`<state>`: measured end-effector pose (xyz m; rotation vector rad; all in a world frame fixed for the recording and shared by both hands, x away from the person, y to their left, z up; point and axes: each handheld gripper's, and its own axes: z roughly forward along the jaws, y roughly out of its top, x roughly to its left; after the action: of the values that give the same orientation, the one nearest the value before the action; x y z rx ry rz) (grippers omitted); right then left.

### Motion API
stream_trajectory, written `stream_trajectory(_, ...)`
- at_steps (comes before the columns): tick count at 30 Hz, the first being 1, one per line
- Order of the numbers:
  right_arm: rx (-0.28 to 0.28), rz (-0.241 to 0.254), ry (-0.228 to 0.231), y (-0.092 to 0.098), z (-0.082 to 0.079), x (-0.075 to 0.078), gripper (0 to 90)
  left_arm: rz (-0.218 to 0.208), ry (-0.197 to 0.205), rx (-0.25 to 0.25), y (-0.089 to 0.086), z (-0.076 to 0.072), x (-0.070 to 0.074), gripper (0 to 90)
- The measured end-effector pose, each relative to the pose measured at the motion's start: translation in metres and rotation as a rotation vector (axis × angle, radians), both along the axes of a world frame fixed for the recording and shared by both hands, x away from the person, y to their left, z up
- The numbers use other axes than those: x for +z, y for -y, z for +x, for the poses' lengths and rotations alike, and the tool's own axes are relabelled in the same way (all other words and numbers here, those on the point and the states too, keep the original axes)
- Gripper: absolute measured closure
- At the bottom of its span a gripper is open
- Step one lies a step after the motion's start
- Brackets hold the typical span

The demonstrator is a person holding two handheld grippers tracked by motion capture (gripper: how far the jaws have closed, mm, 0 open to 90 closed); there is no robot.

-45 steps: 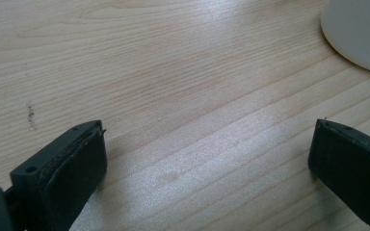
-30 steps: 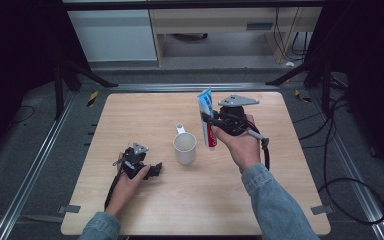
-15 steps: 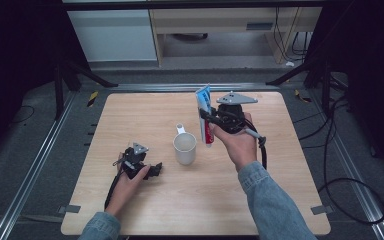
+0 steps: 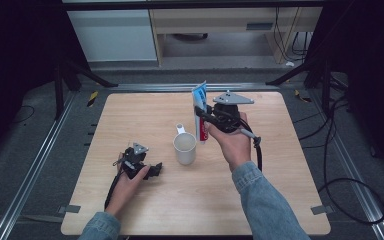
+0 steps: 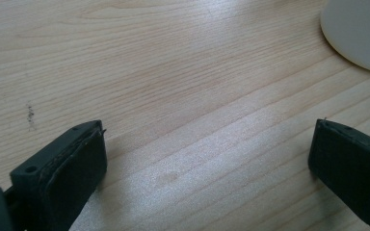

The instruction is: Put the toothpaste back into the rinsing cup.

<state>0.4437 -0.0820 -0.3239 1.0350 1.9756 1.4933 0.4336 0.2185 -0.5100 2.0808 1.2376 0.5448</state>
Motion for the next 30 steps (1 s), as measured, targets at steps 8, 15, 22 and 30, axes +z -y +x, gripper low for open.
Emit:
stream_trajectory(8, -0.002, 0.005, 0.02, -0.006, 0.0, -0.002, 72.8, 0.0, 0.0, 0.0, 0.0, 0.0, 0.0, 0.0)
stream_trajectory(15, -0.004, 0.016, 0.043, -0.013, -0.001, -0.004, 72.8, 0.0, 0.0, 0.0, 0.0, 0.0, 0.0, 0.0)
stream_trajectory(22, -0.019, 0.036, 0.066, -0.016, -0.001, -0.005, 72.8, 0.0, 0.0, 0.0, 0.0, 0.0, 0.0, 0.0)
stream_trajectory(30, -0.028, 0.072, 0.097, -0.019, -0.002, -0.007, 72.8, 0.0, 0.0, -0.001, 0.0, 0.0, 0.0, 0.0)
